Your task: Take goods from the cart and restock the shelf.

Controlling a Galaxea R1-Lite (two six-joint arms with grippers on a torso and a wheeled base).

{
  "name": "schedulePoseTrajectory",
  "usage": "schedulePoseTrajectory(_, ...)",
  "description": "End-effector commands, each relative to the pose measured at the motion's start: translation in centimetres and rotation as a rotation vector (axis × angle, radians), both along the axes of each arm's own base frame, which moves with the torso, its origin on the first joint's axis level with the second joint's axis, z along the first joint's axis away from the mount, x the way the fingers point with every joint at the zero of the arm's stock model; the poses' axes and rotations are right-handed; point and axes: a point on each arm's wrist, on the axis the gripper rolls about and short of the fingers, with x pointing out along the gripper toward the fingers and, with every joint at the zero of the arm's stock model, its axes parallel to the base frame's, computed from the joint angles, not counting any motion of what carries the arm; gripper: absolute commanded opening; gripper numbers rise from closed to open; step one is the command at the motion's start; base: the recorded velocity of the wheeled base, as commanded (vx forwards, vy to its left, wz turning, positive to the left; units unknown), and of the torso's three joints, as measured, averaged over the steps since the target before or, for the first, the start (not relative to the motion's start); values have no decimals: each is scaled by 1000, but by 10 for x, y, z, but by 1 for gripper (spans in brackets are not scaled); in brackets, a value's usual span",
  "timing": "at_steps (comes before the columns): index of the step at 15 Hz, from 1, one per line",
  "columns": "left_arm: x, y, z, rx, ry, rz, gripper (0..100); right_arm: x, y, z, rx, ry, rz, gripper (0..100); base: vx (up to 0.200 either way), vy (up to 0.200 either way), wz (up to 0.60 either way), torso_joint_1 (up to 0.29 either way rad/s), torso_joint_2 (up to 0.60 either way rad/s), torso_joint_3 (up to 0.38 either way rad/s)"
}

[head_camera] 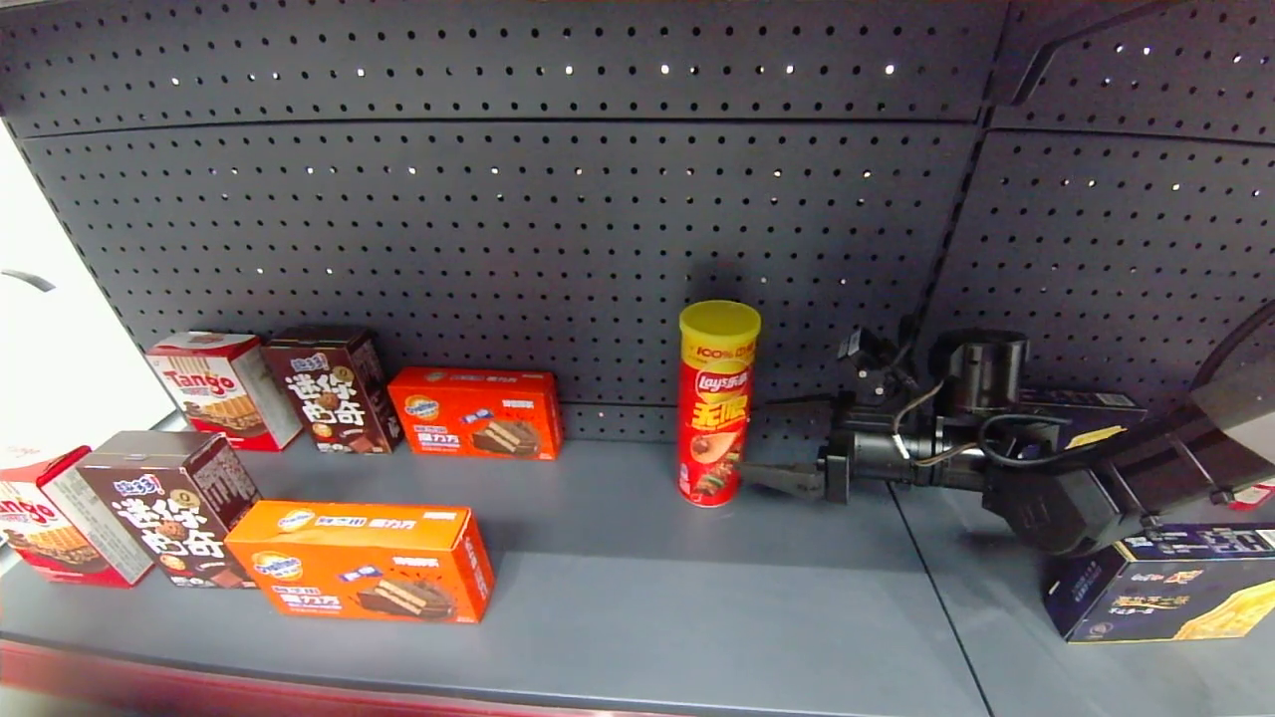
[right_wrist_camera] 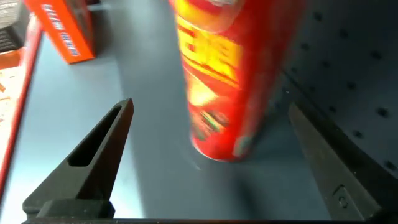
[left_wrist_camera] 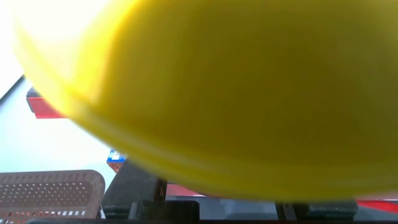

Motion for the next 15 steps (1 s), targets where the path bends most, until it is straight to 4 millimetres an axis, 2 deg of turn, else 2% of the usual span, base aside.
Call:
schedulePoseTrajectory(1, 0, 0, 0, 1, 0, 0, 0, 11, 0, -5, 1, -1, -7, 100, 0, 0, 0, 0, 0, 0)
schedulePoseTrajectory(7, 1, 0, -3, 1, 11, 6, 0, 26, 25, -19, 3, 2, 40, 100, 0, 0, 0, 0, 0, 0)
schedulePoseTrajectory(15, 3, 0, -7, 1, 25, 8, 0, 34, 43, -25, 9, -4, 70, 100, 0, 0, 0, 0, 0, 0)
